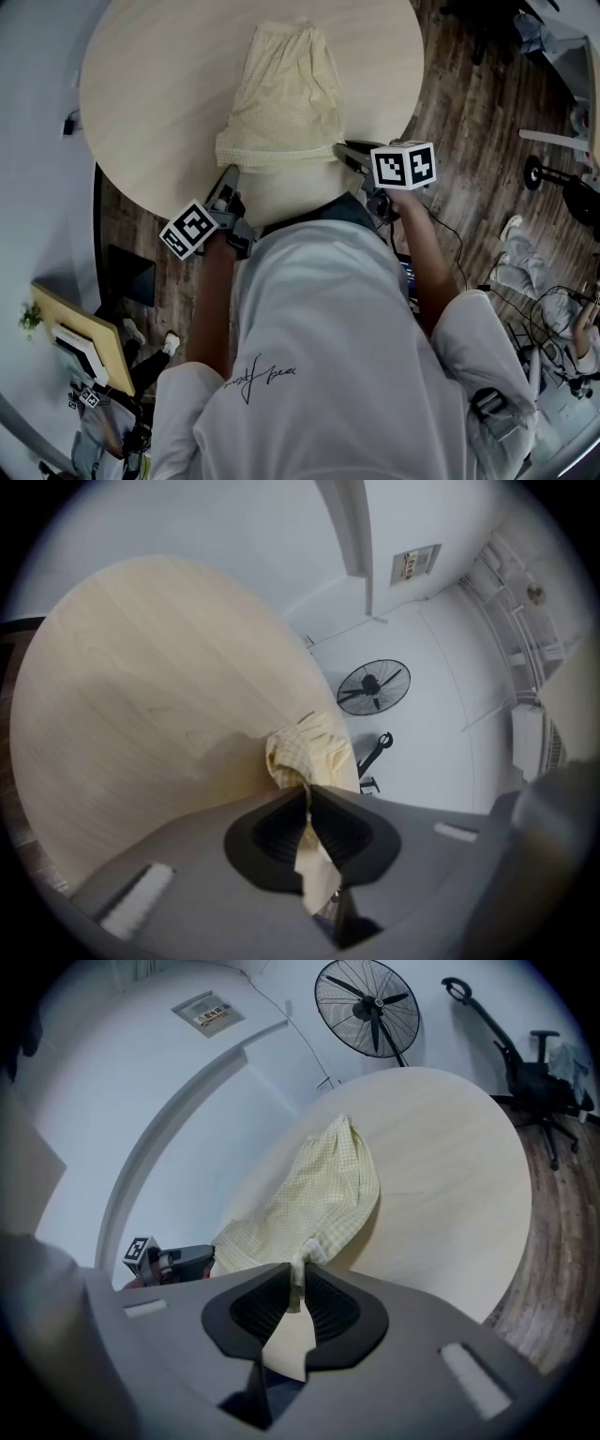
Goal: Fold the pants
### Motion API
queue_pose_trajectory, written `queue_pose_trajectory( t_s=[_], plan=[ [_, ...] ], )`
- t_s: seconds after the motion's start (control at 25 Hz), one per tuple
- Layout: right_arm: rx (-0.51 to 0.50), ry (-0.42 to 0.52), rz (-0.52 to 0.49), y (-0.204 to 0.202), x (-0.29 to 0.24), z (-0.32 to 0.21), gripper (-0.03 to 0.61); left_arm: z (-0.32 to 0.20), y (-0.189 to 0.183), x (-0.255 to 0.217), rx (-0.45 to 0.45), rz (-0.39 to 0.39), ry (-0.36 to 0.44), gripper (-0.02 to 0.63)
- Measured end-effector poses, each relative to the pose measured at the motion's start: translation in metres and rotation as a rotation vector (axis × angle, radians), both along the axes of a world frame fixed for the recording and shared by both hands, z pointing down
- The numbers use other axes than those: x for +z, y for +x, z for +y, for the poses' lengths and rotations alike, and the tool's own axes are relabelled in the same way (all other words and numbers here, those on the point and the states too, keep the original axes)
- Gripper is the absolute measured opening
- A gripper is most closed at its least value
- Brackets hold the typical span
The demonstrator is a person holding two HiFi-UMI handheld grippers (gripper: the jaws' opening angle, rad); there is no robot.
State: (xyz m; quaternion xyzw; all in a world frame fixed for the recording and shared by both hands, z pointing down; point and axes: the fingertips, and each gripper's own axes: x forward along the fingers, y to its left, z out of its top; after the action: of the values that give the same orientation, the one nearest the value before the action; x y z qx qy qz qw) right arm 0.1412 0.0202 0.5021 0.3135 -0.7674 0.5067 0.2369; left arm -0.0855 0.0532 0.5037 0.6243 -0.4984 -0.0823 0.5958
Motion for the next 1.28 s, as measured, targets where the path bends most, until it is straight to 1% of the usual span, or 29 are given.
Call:
queue_pose_trajectory(
  t_s=[0.16, 0.48, 0.64, 0.76, 0.84, 0.92, 1.0, 1.28],
  plan=[
    [0.001, -0.016, -0.037, -0.001, -0.009, -0.009, 0.049, -0.009, -0.001, -0.009, 0.0, 0.015, 0.017, 0.071],
    [-0.023, -0.014, -0.066, 0.003, -0.02, -0.026, 0.049, -0.026, 0.005, -0.026, -0.002, 0.049, 0.051, 0.071],
    [-0.018, -0.022, -0.097, 0.002, -0.026, -0.032, 0.049, -0.036, 0.006, -0.035, -0.017, 0.085, 0.066, 0.071],
    [-0.014, -0.025, -0.111, 0.005, -0.028, -0.041, 0.049, -0.048, 0.009, -0.039, -0.012, 0.088, 0.078, 0.071],
    [-0.019, -0.02, -0.117, 0.005, -0.03, -0.047, 0.049, -0.055, 0.009, -0.044, -0.01, 0.088, 0.1, 0.071],
    [-0.025, -0.015, -0.121, 0.004, -0.033, -0.05, 0.048, -0.06, 0.01, -0.048, -0.014, 0.104, 0.127, 0.071],
    [-0.027, -0.012, -0.129, 0.004, -0.036, -0.053, 0.049, -0.061, 0.01, -0.049, -0.023, 0.116, 0.132, 0.069],
    [-0.016, -0.028, -0.204, -0.001, -0.046, -0.067, 0.048, -0.073, 0.003, -0.054, -0.027, 0.117, 0.155, 0.069]
  ],
)
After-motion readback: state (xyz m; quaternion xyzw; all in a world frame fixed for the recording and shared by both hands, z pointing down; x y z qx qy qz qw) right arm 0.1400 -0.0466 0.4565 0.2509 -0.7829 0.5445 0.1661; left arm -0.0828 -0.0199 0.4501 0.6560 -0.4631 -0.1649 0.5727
